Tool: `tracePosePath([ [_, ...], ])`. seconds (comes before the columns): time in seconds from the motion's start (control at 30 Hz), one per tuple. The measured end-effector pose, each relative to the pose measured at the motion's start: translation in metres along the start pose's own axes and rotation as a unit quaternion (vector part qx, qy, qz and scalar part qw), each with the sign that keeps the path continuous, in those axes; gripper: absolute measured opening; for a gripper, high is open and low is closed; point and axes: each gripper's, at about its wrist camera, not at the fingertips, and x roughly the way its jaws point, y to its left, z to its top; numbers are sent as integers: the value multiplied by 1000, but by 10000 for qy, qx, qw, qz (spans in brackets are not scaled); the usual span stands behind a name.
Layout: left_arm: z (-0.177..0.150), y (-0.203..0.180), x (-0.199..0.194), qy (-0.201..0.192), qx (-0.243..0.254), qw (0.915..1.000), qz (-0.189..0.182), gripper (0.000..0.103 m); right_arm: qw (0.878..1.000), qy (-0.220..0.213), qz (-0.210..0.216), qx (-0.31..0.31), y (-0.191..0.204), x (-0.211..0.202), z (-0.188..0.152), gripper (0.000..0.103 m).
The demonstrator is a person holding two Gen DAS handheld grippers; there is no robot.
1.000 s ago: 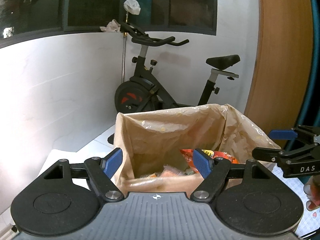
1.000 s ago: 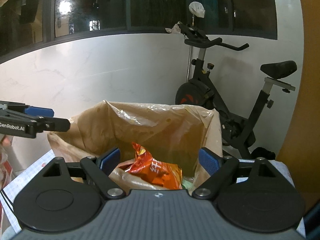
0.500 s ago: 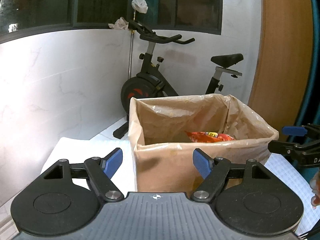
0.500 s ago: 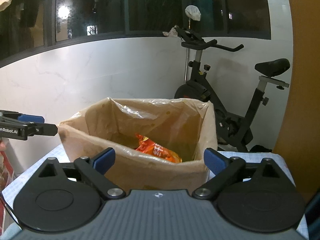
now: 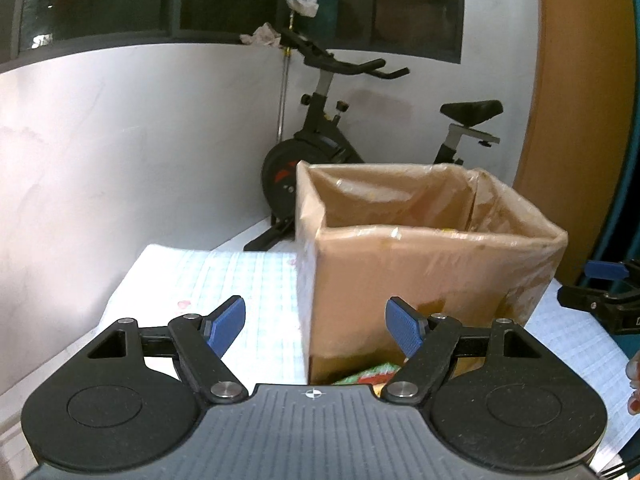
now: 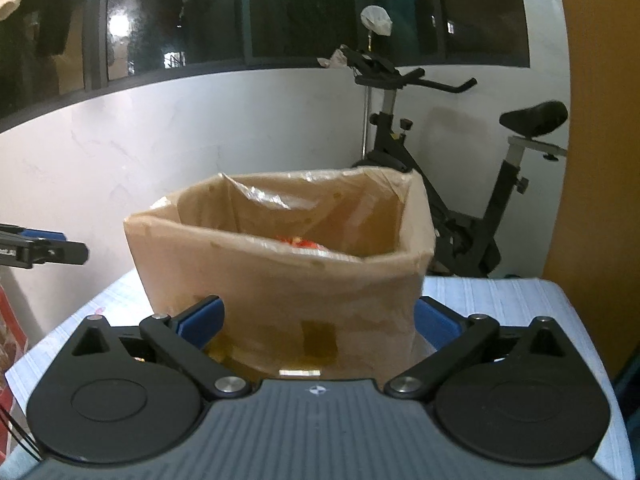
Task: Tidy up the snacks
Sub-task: 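Withdraw both tools from the box back toward the snack pile, then grasp the yellow chip bag with the left gripper while the right approaches the cracker pack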
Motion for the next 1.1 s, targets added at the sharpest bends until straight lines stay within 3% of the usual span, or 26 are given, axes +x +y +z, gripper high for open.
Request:
tracePosePath([
  [0.2, -25, 12, -11, 48, -248, 9997, 76, 80, 9994, 167, 137, 271, -10, 0, -25, 103],
  [0.47, -60, 16, -13, 144, -542, 9984, 96, 80, 9986, 520, 70, 104, -9, 6, -66, 101],
  [0.73, -97, 16, -5, 612, -888, 9941, 85, 80, 9915, 1124, 503, -422, 19, 26, -109, 83],
  [0.83, -103, 14, -4, 698, -840, 9940, 105, 80, 9862, 1406, 610, -631, 31, 40, -125, 73],
  [0.93, -105, 13, -4, 742, -786, 9941, 124, 80, 9822, 1589, 738, -672, 40, 52, -138, 69],
  [1.1, -105, 10, 1, 800, -765, 9937, 166, 80, 9806, 1735, 692, -600, 40, 66, -144, 57],
])
